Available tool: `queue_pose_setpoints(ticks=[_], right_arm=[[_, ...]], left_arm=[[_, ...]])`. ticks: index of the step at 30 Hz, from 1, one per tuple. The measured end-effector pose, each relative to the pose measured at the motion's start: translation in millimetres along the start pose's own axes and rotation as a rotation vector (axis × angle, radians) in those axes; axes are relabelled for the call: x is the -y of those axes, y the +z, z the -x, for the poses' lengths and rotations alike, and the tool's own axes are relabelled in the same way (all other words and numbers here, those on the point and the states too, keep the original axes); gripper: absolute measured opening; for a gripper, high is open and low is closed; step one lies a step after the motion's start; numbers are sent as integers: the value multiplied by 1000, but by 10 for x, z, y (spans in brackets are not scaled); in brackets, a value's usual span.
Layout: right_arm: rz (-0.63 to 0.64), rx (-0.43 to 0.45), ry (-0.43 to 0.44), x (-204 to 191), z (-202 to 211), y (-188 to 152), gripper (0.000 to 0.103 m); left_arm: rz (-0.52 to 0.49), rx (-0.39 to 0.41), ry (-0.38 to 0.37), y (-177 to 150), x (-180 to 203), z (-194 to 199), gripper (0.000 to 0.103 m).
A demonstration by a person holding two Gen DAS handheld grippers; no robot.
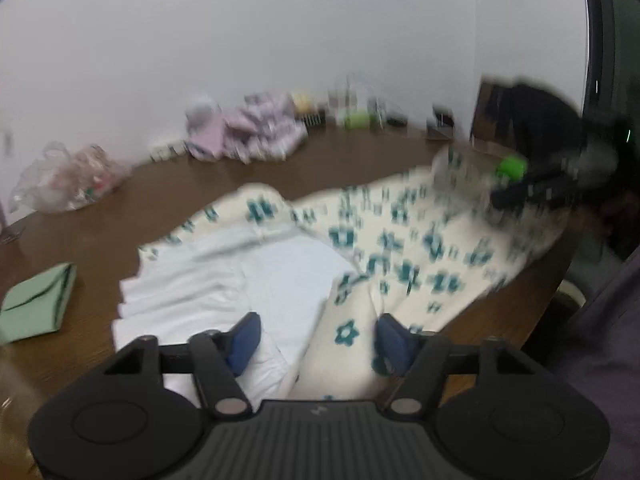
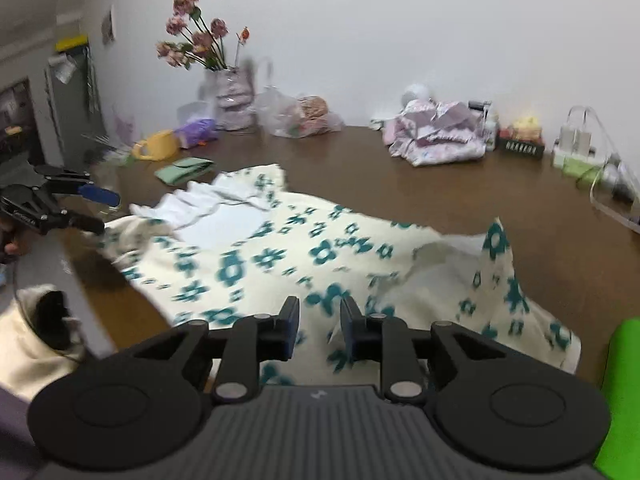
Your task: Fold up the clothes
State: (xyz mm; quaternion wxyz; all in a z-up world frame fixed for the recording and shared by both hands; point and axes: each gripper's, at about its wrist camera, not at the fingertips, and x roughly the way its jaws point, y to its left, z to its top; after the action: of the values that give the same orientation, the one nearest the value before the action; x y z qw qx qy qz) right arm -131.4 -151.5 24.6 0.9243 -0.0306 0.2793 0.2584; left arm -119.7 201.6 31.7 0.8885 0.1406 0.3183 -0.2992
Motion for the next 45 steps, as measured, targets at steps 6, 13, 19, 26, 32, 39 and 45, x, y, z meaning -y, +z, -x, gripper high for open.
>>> queue_pose_setpoints(ticks=[6, 13, 19, 26, 32, 39, 45], right_arm=[[-30, -85, -48, -20, -247, -177, 22], [3, -42, -54, 0, -202, -309, 21], [-14, -34, -68, 31, -173, -302, 21], [7, 20, 200, -326, -127, -143, 32], [164, -77, 288, -877, -548, -111, 33], [41, -155, 283, -648, -524, -94, 2], [-14, -155, 275, -492, -437, -137, 4]], left_arm=[[98, -77, 90, -133, -426, -100, 52], [26, -31, 144, -91, -342, 384, 70], [9, -143, 173, -421, -316, 206, 69], [-25, -151, 143, -340, -432, 139, 12], [-123, -162, 89, -168, -381, 190, 6], [-151, -246, 137, -311, -531, 216, 4], [11, -141, 152, -414, -685, 434, 13]])
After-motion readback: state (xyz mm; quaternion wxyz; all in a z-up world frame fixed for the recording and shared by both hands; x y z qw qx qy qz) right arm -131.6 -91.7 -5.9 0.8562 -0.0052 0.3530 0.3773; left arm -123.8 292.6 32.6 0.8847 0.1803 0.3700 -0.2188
